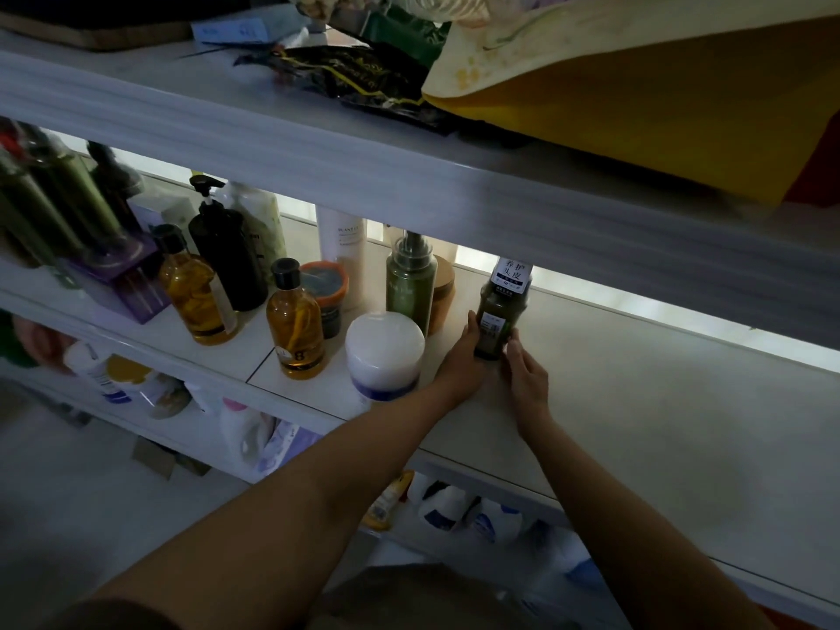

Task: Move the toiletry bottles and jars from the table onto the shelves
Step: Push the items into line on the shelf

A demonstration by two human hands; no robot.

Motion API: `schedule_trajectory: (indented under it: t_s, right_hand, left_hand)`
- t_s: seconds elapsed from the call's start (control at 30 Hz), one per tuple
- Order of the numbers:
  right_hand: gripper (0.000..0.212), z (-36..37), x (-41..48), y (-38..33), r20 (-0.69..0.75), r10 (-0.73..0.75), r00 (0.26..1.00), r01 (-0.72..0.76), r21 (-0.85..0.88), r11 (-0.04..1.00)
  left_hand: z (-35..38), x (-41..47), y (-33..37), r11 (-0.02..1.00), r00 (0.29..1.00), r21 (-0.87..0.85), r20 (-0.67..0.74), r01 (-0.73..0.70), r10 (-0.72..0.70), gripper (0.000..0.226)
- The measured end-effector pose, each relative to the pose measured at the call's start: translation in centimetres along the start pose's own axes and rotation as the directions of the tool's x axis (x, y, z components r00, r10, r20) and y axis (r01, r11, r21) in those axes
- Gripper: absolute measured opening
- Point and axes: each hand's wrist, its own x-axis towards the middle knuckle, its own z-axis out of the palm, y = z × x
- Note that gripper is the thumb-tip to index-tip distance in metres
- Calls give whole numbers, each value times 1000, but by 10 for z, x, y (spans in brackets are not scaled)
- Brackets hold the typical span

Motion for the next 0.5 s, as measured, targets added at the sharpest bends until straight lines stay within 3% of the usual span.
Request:
schedule_trajectory:
  t_s: [0.13, 0.23, 0.43, 0.5]
  right_hand:
    - [44, -6, 0, -2, 66, -24, 998, 28, -60, 998]
    - [48, -13, -6, -7, 136, -52, 989, 85, -243, 966]
    - [58, -16, -31, 0, 285, -176, 942, 317, -591, 741]
    - [66, -16, -35, 10, 323, -159, 933, 351, -715, 604]
  left_hand:
    - [-8, 5, 0, 978, 999, 207, 47, -35, 26, 84]
    - [-11, 6, -5, 914, 998, 404, 55, -19, -4, 89]
    - [-2, -11, -29, 752, 997, 657, 76, -54, 5, 75]
    - [-2, -20, -32, 735, 991, 671, 136, -93, 1, 77]
